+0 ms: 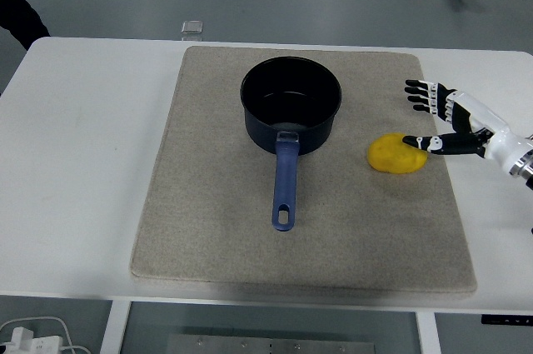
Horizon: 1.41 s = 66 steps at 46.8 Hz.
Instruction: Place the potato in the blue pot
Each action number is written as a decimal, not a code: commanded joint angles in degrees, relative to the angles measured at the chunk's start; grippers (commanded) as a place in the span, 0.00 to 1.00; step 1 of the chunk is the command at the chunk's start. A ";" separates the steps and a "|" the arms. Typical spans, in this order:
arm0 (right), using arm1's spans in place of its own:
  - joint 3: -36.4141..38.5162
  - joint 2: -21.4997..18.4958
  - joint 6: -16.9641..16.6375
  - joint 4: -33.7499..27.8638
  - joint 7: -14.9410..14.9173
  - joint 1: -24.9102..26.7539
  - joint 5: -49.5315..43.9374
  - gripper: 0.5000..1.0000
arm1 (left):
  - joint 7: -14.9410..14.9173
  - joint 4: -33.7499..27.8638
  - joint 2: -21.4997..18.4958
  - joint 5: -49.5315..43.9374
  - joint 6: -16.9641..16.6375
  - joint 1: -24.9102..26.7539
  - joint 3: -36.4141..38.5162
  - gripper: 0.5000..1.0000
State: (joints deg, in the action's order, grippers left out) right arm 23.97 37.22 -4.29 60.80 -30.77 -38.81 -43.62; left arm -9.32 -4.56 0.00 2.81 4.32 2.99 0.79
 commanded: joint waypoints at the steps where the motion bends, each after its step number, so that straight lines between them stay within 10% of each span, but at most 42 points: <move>1: -0.06 -0.22 1.92 1.34 -0.25 1.28 -2.35 0.86 | 0.00 -0.01 0.00 0.00 -0.02 0.00 0.00 0.99; 66: -0.15 -3.12 5.17 -1.47 -1.83 5.15 -2.44 0.86 | 0.00 0.43 0.00 0.00 -0.10 0.00 0.00 0.99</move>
State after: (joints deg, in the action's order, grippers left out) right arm 23.84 34.06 0.88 59.32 -32.52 -33.83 -46.06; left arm -9.32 -4.10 0.00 2.81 4.21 2.92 0.78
